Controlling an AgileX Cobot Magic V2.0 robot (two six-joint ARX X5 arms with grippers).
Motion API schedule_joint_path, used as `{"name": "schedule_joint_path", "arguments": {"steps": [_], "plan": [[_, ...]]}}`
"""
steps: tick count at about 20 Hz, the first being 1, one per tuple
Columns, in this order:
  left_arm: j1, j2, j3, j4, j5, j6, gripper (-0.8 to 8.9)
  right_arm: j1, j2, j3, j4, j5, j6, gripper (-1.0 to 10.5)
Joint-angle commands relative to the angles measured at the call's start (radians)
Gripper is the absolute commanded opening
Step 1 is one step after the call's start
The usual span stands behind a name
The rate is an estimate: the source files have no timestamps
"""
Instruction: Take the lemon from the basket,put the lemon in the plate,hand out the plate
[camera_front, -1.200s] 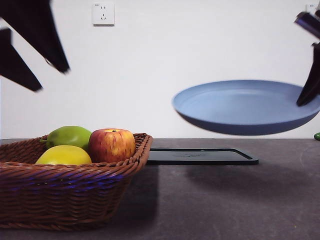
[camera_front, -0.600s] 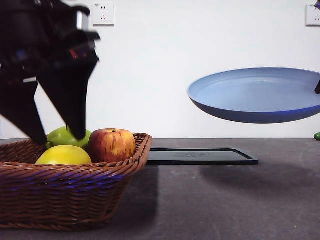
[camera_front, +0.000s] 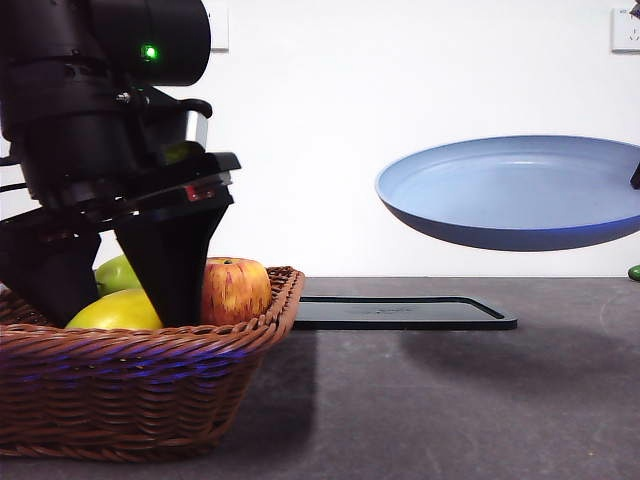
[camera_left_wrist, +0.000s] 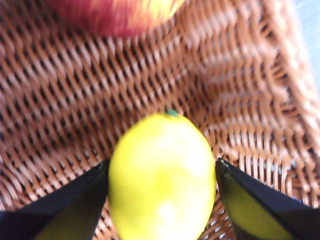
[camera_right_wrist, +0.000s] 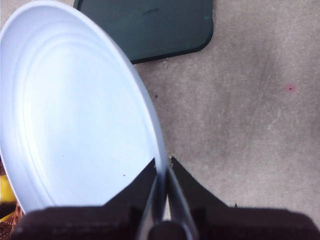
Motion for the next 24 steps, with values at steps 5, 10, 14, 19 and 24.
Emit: {"name": "schedule_joint_path", "arguments": {"steps": [5, 10, 14, 19, 24], "plan": [[-0.010, 0.013, 0.012, 0.002, 0.005, 0.035, 1.76, 0.000, 0.006, 0.016, 0.009, -0.008, -0.005, 0.0], [-0.011, -0.020, 0.089, -0.082, 0.026, 0.083, 1.76, 0.000, 0.007, 0.016, 0.009, -0.004, 0.005, 0.0], [-0.031, -0.101, 0.242, -0.133, 0.169, 0.106, 1.76, 0.023, 0.015, 0.017, 0.001, -0.007, 0.074, 0.0], [-0.124, -0.121, 0.418, -0.128, 0.212, 0.116, 1.76, 0.173, 0.015, 0.017, -0.019, -0.007, 0.148, 0.0], [-0.250, -0.107, 0.430, -0.096, 0.063, 0.194, 1.78, 0.343, 0.057, 0.018, -0.041, -0.013, 0.206, 0.0]]}}
